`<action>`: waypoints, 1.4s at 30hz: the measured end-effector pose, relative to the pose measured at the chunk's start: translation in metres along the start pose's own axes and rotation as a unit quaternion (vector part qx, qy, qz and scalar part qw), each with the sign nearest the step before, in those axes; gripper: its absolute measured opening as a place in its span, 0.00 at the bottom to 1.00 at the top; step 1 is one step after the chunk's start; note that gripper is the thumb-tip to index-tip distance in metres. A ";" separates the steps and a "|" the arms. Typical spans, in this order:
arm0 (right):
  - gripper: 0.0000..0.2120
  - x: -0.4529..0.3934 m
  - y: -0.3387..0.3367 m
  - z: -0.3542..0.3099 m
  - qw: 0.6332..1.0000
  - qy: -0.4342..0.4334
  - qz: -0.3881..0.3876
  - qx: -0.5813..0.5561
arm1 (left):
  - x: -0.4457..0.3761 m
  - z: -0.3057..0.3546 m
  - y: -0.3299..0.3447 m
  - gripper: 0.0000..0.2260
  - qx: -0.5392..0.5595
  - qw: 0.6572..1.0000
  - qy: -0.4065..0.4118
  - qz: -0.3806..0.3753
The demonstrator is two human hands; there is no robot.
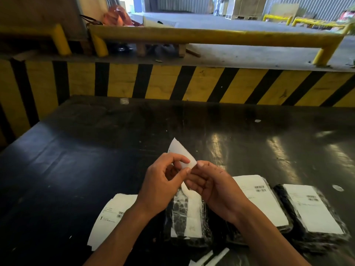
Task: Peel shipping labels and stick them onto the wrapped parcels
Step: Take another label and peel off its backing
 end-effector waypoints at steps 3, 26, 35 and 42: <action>0.06 0.001 0.002 0.000 1.000 0.008 -0.012 0.004 | 0.001 -0.001 -0.001 0.08 -0.014 1.000 0.004 -0.004; 0.04 0.004 -0.001 0.002 0.996 0.059 0.006 0.061 | 0.013 -0.006 0.002 0.10 -0.070 0.994 0.074 -0.048; 0.05 0.004 -0.001 0.003 0.995 0.033 0.000 0.090 | 0.016 -0.009 0.003 0.09 -0.063 0.994 0.067 -0.054; 0.04 0.003 -0.004 0.006 0.997 0.032 0.007 0.075 | 0.016 -0.010 0.002 0.09 -0.057 0.995 0.059 -0.056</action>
Point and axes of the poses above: each hand's wrist, its own x-axis away from the middle knuckle, its own y-axis out of the palm, z = x × y, the point moved 8 cm from there along -x, towards the middle knuckle, and after that the axes turned 3 degrees about x, right-handed, at the moved point
